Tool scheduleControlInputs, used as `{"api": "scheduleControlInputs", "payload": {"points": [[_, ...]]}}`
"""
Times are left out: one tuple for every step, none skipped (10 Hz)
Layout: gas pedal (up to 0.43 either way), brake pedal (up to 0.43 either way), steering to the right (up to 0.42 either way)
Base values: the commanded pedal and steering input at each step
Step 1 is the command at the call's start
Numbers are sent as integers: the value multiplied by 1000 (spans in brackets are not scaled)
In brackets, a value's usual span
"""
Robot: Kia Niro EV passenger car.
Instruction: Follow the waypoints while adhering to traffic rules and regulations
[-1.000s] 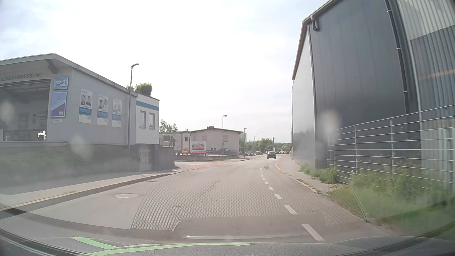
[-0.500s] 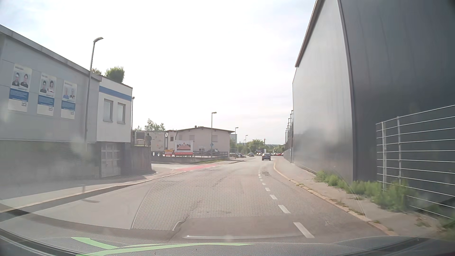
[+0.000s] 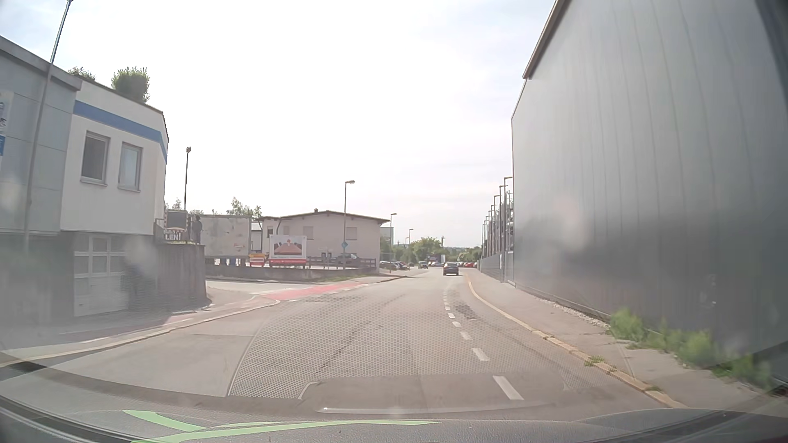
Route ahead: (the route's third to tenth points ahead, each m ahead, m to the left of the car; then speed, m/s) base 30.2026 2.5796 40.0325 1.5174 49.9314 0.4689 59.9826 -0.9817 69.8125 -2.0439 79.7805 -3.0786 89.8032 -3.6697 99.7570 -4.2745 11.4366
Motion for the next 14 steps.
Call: {"api": "scheduleControlInputs", "payload": {"points": [[39, 0, 29], [39, 0, 29], [39, 0, 29], [39, 0, 28], [39, 0, 26], [47, 0, 25], [47, 0, 23], [47, 0, 22], [47, 0, 22], [47, 0, 22], [47, 0, 22], [59, 0, 21], [59, 0, 19], [59, 0, 18]]}}
